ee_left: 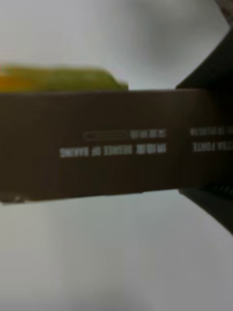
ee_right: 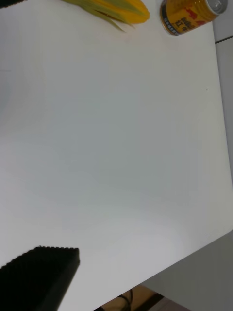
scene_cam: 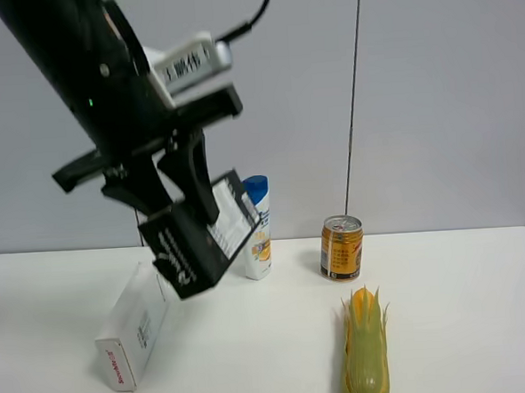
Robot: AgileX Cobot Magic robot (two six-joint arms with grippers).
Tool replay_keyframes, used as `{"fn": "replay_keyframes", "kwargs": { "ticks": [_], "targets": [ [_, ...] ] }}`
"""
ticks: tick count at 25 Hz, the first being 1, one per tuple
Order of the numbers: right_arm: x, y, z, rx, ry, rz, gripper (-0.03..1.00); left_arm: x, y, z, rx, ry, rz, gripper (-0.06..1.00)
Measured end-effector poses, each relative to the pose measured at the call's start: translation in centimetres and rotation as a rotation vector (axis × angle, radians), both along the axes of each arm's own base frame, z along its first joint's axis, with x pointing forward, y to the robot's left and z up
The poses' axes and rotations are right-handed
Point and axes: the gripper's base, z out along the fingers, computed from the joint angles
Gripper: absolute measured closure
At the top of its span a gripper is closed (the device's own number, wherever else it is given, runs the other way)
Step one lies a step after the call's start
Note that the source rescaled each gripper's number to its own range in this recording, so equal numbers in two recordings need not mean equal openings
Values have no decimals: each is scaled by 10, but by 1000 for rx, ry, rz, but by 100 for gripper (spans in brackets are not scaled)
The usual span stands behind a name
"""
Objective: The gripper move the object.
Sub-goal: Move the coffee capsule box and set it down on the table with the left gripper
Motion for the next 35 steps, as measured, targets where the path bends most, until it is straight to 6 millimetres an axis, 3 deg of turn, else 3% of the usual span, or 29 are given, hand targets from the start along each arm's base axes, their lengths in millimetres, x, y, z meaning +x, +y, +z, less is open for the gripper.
{"fn": "replay_keyframes", "kwargs": {
  "ticks": [4, 11, 20, 35],
  "targets": [
    [0, 0, 0, 0, 0, 0, -3, 9, -2, -50, 28, 13, 57, 94],
    [0, 0, 0, 0, 0, 0, -3, 23, -13, -92, 26, 39, 107, 94],
    [0, 0, 0, 0, 0, 0, -3, 23, -32, -122, 38, 32, 89, 94],
    [0, 0, 0, 0, 0, 0, -3, 29, -40, -139, 42, -32, 83, 94]
  ]
}}
